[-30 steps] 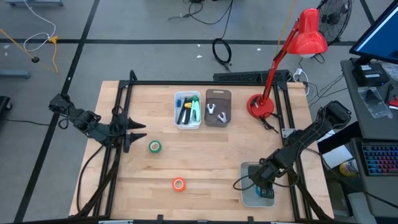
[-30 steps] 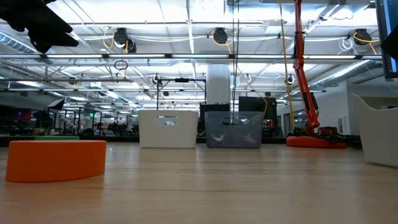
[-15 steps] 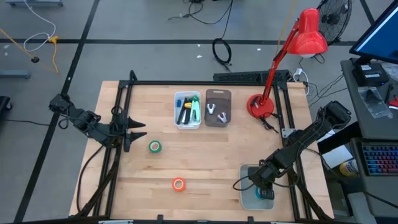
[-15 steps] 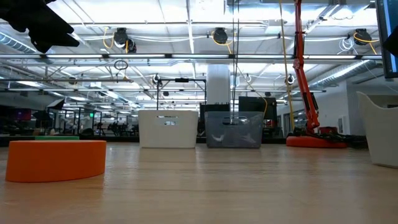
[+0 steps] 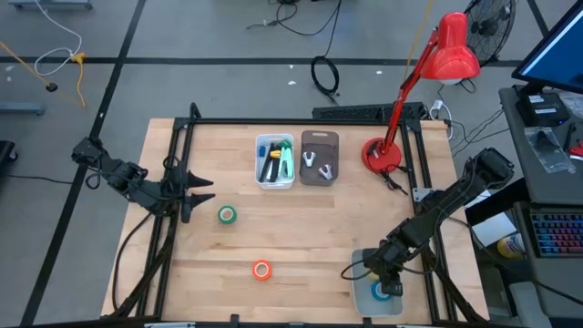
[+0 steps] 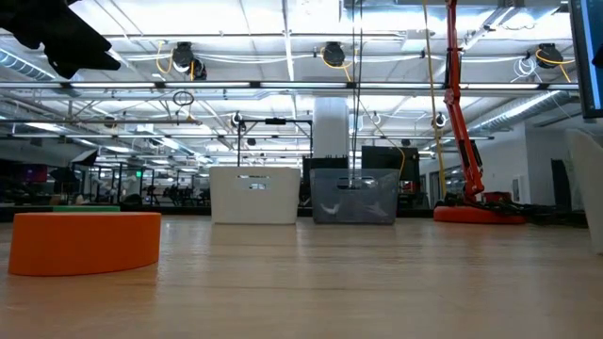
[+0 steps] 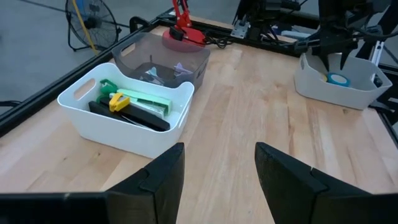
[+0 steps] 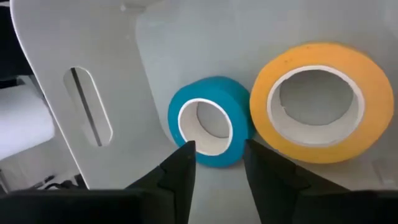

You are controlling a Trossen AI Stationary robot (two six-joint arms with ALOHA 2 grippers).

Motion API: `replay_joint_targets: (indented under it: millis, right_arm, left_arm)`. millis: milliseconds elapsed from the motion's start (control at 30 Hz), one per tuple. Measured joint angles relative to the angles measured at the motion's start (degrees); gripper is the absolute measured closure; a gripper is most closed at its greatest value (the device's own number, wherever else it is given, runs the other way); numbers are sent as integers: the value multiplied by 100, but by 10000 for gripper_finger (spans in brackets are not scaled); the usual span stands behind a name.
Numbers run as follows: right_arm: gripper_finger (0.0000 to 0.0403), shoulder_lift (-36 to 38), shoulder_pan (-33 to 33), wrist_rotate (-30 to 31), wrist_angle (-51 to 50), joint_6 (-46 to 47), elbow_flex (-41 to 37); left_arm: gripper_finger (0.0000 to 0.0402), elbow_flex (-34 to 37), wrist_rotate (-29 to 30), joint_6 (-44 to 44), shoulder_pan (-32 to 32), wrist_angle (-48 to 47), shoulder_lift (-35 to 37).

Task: Pick and place Stapler, Stapler remover, tape
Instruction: Put the orange tape into the gray bin

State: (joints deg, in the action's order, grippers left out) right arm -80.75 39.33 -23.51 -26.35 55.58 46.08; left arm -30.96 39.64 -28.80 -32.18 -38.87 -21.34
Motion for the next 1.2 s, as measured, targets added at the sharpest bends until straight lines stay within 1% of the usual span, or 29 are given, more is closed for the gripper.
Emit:
replay_joint_targets:
  millis: [233,333,467,600,667,733,833,967,1067,1200]
  right_arm:
    - [291,63,-17,117,219,76,-2]
    - [306,274,-102,419,387,117,-2]
    - [337,749,-273,1193,689,90,-2]
    - [389,1352,-345,2041,653,13,-2]
    - [397,1637,-334,2452,607,-49,-2]
    - [393,1911,-312,2959,488,-43,0]
    - [399,2287,-227,3630,87,-87,0]
    - [400,2732,-30,4476,-412,55,0]
    - [402,2975,135,4882,-618,71,0]
    - [402,3183,322,5319,-834,75,-2]
  left_arm:
    - [204,2,-2,2,0,4,0]
    - [204,2,-2,0,0,7,-2]
    - [204,1,17,-138,1,207,-2]
    - [204,2,40,-57,1,712,-2]
    - [204,2,46,-44,2,1042,-14]
    - [204,2,44,-16,0,1424,-120]
    - [204,1,-152,153,0,2004,-433]
    - [204,0,-521,288,0,2819,-1156]
    - [204,-28,-822,172,0,3316,-1773]
    - [204,-155,-1211,-246,-22,3710,-2595]
